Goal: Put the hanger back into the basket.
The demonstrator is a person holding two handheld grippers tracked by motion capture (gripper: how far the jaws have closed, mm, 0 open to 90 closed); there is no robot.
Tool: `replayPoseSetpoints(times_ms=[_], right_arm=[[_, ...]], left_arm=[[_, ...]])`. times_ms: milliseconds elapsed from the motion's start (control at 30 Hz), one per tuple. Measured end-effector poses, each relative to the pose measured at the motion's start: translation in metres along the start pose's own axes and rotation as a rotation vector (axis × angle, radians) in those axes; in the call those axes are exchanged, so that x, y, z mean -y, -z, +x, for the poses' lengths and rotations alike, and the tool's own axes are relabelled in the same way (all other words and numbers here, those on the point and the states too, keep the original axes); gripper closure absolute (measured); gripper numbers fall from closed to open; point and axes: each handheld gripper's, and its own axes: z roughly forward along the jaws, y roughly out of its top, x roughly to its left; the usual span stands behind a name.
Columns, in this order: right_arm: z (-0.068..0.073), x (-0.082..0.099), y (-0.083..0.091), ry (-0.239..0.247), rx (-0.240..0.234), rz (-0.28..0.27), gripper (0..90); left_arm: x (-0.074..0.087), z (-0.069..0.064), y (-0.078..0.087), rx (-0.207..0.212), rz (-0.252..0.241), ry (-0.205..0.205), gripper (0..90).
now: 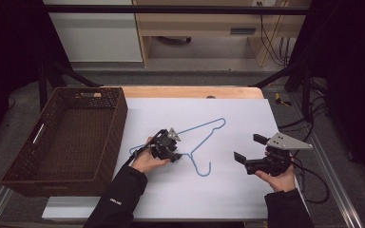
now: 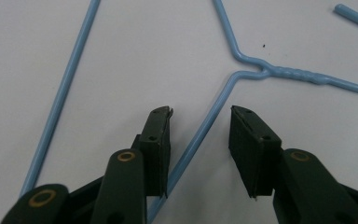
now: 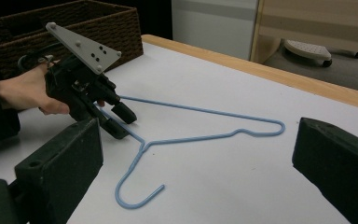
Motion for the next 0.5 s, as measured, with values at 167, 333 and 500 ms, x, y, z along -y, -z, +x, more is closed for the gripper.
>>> replayPoseSetpoints(times_ms=[167, 333, 500], right_arm=[[0.0003, 0.0002, -0.0004, -0.001, 0.0, 0.003, 2.3], [0.0004, 0.0004, -0.0011, 0.003, -0.002, 0.005, 2.2], [0.0006, 0.0004, -0.0015, 0.004, -0.002, 0.006, 2.3]], left_arm=[[-0.0018, -0.0016, 0.0013, 0.013, 0.024, -0.017, 68.1], [-0.0018, -0.0036, 0.0015, 0.03, 0.027, -0.037, 76.4], [-0.0022, -0.0052, 0.0019, 0.029, 0.035, -0.068, 80.8]])
